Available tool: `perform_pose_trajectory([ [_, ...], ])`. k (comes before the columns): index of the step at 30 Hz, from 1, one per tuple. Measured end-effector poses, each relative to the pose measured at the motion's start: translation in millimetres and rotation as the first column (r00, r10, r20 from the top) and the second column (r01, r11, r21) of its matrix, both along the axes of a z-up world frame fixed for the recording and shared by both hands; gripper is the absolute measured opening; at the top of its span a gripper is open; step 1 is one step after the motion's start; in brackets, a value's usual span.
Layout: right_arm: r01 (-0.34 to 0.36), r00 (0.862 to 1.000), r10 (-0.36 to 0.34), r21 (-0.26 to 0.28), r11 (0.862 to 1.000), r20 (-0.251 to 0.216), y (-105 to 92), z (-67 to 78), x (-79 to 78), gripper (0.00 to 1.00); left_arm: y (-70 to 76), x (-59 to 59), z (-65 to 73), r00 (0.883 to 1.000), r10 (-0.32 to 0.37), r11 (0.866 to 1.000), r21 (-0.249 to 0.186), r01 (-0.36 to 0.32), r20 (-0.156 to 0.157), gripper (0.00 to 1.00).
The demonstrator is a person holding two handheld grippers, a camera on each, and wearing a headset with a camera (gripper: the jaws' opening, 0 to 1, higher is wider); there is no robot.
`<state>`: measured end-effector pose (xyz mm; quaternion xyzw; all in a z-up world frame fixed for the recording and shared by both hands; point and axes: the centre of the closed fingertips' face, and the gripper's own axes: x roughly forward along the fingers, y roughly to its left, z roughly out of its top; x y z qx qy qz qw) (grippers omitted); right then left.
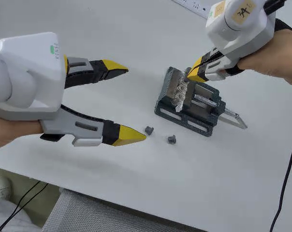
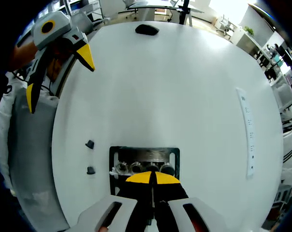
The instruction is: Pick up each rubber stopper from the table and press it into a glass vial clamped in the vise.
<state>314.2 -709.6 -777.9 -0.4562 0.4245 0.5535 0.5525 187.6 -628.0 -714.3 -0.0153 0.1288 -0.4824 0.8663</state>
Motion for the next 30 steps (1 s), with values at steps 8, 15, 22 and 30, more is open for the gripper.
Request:
perform_pose_trajectory([
  [8, -0.007, 1.0, 0.007, -0.009, 1.0, -0.003, -2.5, -1.3, -1.8, 0.0, -0.4, 0.4, -0.2, 1.0, 0.001, 1.0, -0.003, -0.001, -0.003, 0.72],
  [15, -0.012, 1.0, 0.012, 0.001, 1.0, -0.002, 0.5, -0.4, -0.8, 0.0, -0.1, 1.5, -2.5, 1.0, 0.002, 1.0, -0.001, -0.002, -0.007, 0.72],
  [22, -0.021, 1.0, 0.021, -0.009, 1.0, -0.009, 1.9, -2.2, 0.3, 0.0, -0.2, 2.3, -2.2, 1.0, 0.004, 1.0, -0.004, -0.004, -0.008, 0.72],
  [30, -0.047, 0.999, 0.047, -0.019, 0.999, -0.004, 2.3, -2.4, -2.0, 0.0, 0.5, 3.1, -4.6, 1.0, 0.006, 1.0, -0.005, -0.006, -0.012, 0.72],
])
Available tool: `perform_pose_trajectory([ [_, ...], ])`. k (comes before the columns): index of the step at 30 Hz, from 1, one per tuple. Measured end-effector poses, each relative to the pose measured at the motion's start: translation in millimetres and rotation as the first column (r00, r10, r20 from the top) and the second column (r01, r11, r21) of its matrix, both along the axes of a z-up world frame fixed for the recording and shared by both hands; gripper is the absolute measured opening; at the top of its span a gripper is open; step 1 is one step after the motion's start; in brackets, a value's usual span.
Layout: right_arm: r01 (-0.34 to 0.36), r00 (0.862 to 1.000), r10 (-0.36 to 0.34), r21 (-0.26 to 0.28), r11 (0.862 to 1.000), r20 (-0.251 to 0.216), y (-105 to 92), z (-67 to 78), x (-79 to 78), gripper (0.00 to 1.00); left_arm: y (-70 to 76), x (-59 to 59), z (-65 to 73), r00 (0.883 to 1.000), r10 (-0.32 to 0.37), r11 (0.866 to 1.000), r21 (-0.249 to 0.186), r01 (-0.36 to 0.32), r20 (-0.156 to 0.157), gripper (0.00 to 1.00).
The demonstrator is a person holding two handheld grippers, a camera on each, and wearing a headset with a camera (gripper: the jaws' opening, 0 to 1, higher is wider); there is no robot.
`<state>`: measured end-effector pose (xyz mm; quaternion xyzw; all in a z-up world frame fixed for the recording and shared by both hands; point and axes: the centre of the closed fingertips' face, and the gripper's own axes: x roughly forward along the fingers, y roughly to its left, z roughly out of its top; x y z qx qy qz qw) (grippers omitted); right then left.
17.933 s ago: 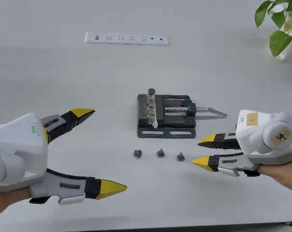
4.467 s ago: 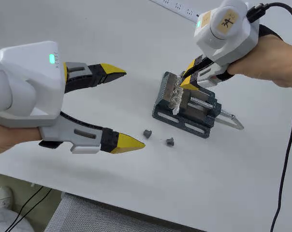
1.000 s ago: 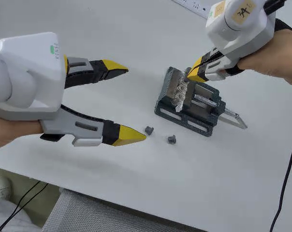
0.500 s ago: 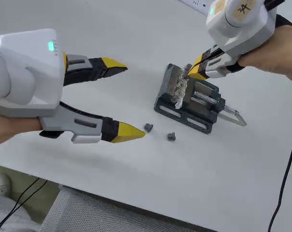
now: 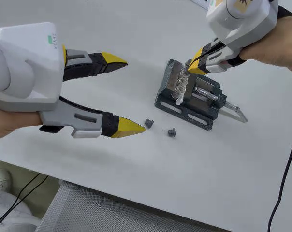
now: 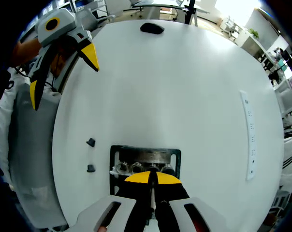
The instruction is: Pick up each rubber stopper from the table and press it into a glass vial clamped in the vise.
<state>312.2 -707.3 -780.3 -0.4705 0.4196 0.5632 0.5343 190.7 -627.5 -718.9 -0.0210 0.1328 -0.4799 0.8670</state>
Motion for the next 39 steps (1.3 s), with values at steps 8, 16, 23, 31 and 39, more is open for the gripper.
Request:
perform_pose_trajectory([
  [8, -0.023, 1.0, 0.023, -0.018, 1.0, -0.005, -0.7, -0.8, 1.0, 0.0, 0.0, 0.8, -1.1, 1.0, 0.001, 1.0, -0.003, -0.001, -0.001, 0.71],
  [16, -0.038, 0.999, 0.037, -0.034, 0.999, -0.011, -2.7, -2.1, 1.9, 0.0, 0.1, 1.8, -1.1, 1.0, -0.001, 1.0, -0.004, 0.001, 0.001, 0.71],
  [23, -0.065, 0.998, 0.065, -0.05, 0.997, -0.006, -3.5, -3.4, 1.2, 0.0, 0.0, 3.6, 0.0, 1.0, 0.002, 1.0, -0.008, -0.002, 0.003, 0.71],
  [31, -0.055, 0.998, 0.054, -0.049, 0.997, -0.014, -4.7, -4.5, 1.7, 0.0, -1.8, 3.7, 0.0, 1.0, -0.004, 1.0, -0.008, 0.004, 0.001, 0.69],
  [39, -0.036, 0.999, 0.035, -0.041, 0.999, -0.011, -3.7, -3.8, 0.5, 0.0, -3.2, 5.1, 3.0, 1.0, -0.001, 1.0, -0.015, 0.001, 0.005, 0.69],
])
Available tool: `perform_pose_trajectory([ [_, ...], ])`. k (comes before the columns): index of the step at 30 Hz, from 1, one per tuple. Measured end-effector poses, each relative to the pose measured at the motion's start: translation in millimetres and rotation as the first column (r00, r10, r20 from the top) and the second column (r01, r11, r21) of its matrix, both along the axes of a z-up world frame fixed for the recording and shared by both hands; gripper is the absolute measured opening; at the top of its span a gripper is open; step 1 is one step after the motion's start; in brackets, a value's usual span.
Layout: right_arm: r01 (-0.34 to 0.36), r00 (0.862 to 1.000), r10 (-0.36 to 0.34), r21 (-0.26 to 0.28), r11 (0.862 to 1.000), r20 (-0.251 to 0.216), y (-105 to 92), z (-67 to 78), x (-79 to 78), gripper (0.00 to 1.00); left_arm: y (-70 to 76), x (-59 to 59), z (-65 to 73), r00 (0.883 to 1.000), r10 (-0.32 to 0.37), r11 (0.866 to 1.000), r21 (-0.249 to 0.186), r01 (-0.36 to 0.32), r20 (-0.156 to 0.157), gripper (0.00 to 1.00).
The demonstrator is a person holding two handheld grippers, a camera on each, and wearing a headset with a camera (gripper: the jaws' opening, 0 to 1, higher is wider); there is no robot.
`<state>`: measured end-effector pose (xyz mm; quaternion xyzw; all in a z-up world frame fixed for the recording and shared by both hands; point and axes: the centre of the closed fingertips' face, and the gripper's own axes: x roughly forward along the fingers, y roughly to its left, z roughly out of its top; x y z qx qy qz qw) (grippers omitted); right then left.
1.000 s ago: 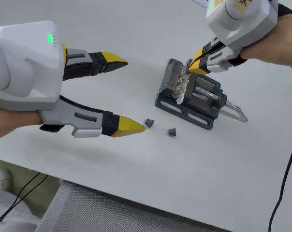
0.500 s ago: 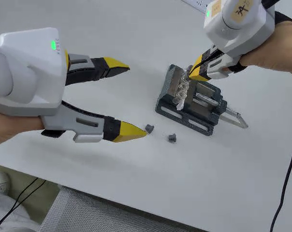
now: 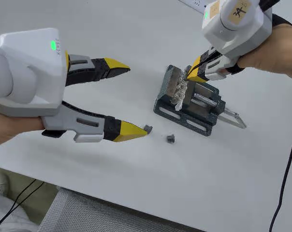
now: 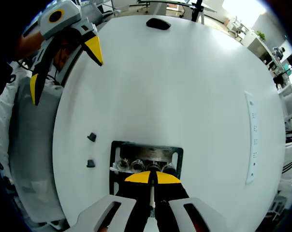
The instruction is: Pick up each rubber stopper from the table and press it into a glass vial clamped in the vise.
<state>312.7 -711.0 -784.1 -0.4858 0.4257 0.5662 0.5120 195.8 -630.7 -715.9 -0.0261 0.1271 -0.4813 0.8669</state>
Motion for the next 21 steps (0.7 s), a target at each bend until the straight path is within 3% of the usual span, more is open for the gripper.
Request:
perform_pose_trajectory([
  [14, 0.005, 1.0, -0.005, -0.011, 1.0, 0.004, 0.2, -1.0, 0.0, 0.0, -5.1, 0.6, 0.6, 1.0, -0.007, 1.0, -0.002, 0.007, 0.005, 0.69],
  [21, 0.046, 0.999, -0.046, 0.032, 0.998, 0.006, 0.0, -0.5, 2.8, 0.0, -8.9, -3.3, 3.2, 1.0, -0.02, 1.0, 0.009, 0.02, 0.009, 0.69],
])
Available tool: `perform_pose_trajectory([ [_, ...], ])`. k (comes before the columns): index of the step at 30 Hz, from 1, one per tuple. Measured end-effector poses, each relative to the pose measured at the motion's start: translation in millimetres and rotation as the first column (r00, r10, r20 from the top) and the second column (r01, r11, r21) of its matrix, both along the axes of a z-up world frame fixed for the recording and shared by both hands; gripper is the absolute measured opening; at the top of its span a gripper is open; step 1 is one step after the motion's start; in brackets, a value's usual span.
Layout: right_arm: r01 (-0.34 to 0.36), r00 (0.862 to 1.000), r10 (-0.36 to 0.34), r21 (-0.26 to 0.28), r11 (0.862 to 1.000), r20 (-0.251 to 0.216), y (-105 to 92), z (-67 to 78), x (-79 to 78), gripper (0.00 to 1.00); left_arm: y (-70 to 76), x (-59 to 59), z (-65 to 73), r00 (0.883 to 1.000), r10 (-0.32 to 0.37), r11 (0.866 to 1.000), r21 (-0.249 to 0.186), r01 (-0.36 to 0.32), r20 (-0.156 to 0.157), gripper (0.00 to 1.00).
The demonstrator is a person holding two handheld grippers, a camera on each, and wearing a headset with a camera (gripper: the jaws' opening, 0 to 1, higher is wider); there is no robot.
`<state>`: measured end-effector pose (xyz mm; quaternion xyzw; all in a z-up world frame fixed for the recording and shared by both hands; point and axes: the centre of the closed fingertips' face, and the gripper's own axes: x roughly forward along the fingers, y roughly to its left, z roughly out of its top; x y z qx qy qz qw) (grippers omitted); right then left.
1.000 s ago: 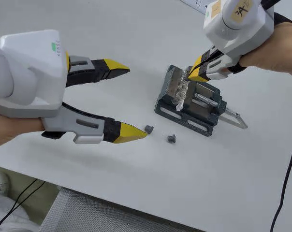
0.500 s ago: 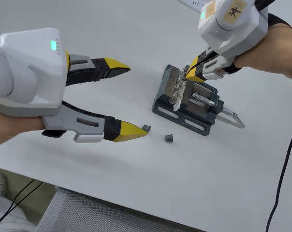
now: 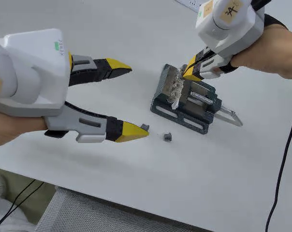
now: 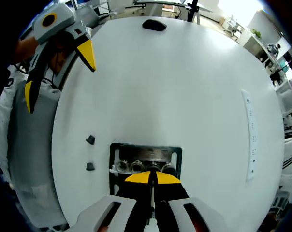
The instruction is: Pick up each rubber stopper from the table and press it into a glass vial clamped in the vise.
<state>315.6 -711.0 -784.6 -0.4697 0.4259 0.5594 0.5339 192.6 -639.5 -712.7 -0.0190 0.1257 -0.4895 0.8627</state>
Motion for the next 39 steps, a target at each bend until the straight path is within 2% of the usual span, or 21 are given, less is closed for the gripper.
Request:
perform_pose_trajectory([
  [7, 0.026, 1.0, -0.026, 0.038, 0.999, -0.005, 1.5, 0.7, 3.8, 0.0, 5.7, -3.4, 0.5, 1.0, 0.008, 1.0, 0.013, -0.008, -0.003, 0.69],
  [21, 0.055, 0.998, -0.055, 0.072, 0.996, 0.001, -0.9, 4.6, -2.0, 0.0, 8.5, -4.2, 0.9, 1.0, 0.01, 1.0, 0.023, -0.01, -0.002, 0.69],
  [29, 0.07, 0.997, -0.072, 0.096, 0.993, 0.011, -1.8, 13.5, 0.3, 0.01, 6.8, -4.8, 2.1, 1.0, 0.003, 1.0, 0.024, -0.003, -0.002, 0.69],
  [39, 0.083, 0.996, -0.087, 0.103, 0.991, 0.031, -3.5, 16.4, 8.7, 0.0, 6.8, -5.1, 2.5, 1.0, 0.003, 1.0, 0.022, -0.003, -0.002, 0.69],
])
